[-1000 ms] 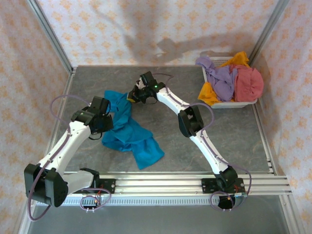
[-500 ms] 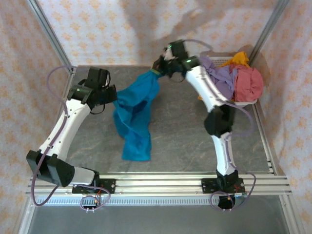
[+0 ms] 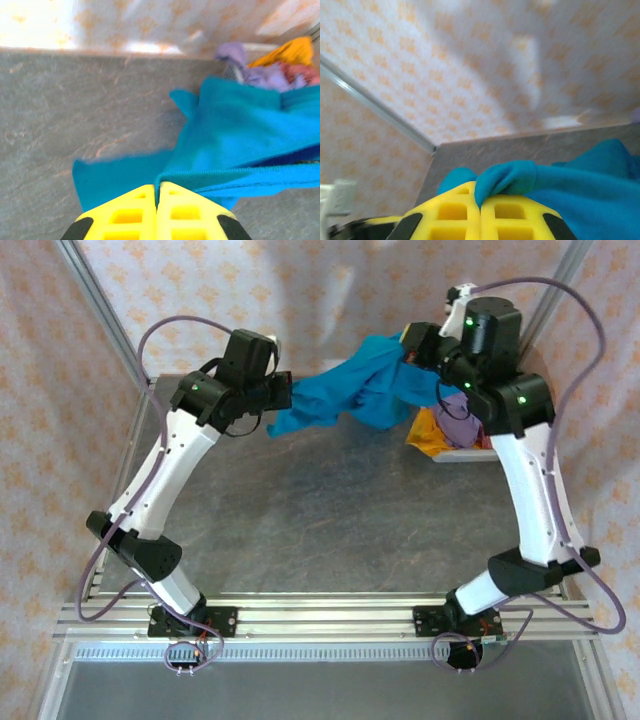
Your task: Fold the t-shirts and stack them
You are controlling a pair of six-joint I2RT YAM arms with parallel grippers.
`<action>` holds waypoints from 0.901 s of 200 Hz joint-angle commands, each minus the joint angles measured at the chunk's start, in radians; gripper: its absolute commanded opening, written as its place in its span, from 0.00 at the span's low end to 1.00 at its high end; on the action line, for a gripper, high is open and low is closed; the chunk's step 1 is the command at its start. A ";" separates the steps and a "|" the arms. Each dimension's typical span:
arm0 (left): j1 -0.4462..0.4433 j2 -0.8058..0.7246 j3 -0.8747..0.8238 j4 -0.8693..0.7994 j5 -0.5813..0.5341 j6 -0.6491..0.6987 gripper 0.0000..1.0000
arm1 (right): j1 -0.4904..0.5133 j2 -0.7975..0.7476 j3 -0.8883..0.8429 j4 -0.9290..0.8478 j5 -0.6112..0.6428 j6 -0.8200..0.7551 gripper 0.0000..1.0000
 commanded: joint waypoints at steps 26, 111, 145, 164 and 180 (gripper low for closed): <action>-0.003 -0.093 0.066 -0.004 -0.052 0.000 0.00 | -0.004 -0.132 0.000 0.072 0.335 -0.153 0.00; 0.264 -0.379 -0.645 0.106 0.031 -0.111 0.00 | 0.268 0.061 -0.147 0.132 -0.093 0.006 0.00; 0.466 -0.485 -0.902 0.008 -0.019 -0.084 0.05 | 0.452 0.447 0.080 0.015 -0.317 0.104 0.44; 0.571 -0.555 -0.999 -0.014 -0.023 -0.050 0.28 | 0.470 0.589 0.234 -0.091 -0.324 0.144 0.53; 0.630 -0.610 -1.039 -0.009 -0.019 -0.028 0.43 | 0.463 0.598 0.237 -0.107 -0.312 0.152 0.57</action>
